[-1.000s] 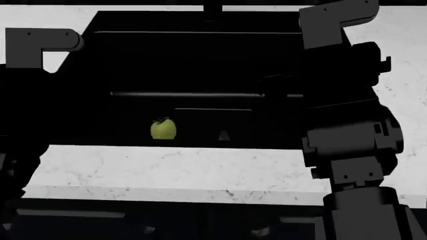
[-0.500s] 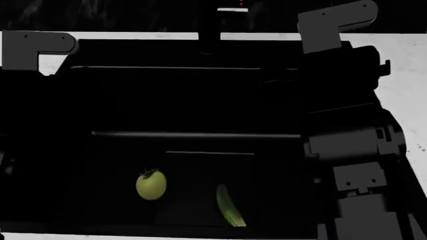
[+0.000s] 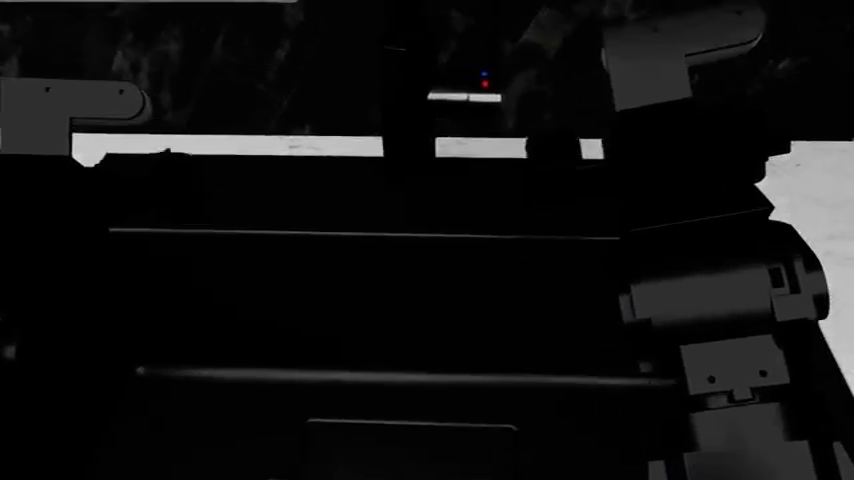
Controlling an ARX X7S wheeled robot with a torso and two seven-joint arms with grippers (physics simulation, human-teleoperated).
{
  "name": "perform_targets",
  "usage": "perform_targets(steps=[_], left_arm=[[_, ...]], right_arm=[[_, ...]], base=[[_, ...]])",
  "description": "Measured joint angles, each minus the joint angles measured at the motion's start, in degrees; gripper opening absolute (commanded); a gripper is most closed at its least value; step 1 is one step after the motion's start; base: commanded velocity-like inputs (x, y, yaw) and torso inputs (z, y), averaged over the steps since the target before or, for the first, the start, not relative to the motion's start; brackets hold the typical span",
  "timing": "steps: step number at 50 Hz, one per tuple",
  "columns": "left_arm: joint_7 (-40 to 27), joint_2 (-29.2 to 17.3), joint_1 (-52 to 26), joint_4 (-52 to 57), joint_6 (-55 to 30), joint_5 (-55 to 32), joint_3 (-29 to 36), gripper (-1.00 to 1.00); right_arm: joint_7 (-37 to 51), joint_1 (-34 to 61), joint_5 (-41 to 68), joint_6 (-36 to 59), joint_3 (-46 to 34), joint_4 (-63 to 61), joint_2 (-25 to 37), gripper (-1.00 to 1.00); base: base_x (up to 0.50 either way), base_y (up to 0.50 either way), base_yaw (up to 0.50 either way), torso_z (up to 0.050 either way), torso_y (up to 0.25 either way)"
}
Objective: Pick the vegetables from the sink and place them on the cutting board.
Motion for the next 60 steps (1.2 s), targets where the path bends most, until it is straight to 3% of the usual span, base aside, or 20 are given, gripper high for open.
perform_targets(steps=[10, 18, 27, 40, 46, 60], left_arm=[[0.9, -0.3, 1.2, 1.8, 0.5, -1.0, -0.2, 1.00], [4.2, -1.9, 3.6, 8.2, -2.0, -3.2, -0.3, 1.00], [17.2, -6.2, 4.1, 13.6, -4.8, -2.9, 7.7, 1.00], [33.8, -15.6, 5.2, 29.6, -13.1, -3.1, 17.9, 1.00], [40.2, -20.8, 5.7, 38.6, -17.8, -4.1, 21.4, 1.00], [48.9, -32.4, 9.9, 59.1, -26.4, -5.6, 28.9, 1.00]], right_arm=[[-0.5, -1.4, 0.8, 2.7, 0.0, -3.9, 1.1, 1.00], [-4.6, -2.4, 2.6, 7.8, -2.0, -9.3, 3.4, 1.00], [-16.7, 0.5, 5.8, 15.5, -10.1, -15.3, 8.6, 1.00], [-29.2, 5.3, 11.8, 30.7, -18.5, -30.6, 16.7, 1.00], [-26.7, 9.6, 23.8, 36.0, -23.7, -36.4, 21.1, 1.00], [-11.1, 16.5, 58.1, 40.6, -38.3, -44.6, 30.3, 1.00]], base=[[0.49, 0.00, 0.00, 0.000, 0.001], [0.01, 0.00, 0.00, 0.000, 0.000], [0.02, 0.00, 0.00, -0.001, -0.011], [0.02, 0.00, 0.00, -0.016, -0.243], [0.02, 0.00, 0.00, 0.000, 0.000], [0.02, 0.00, 0.00, 0.000, 0.000]])
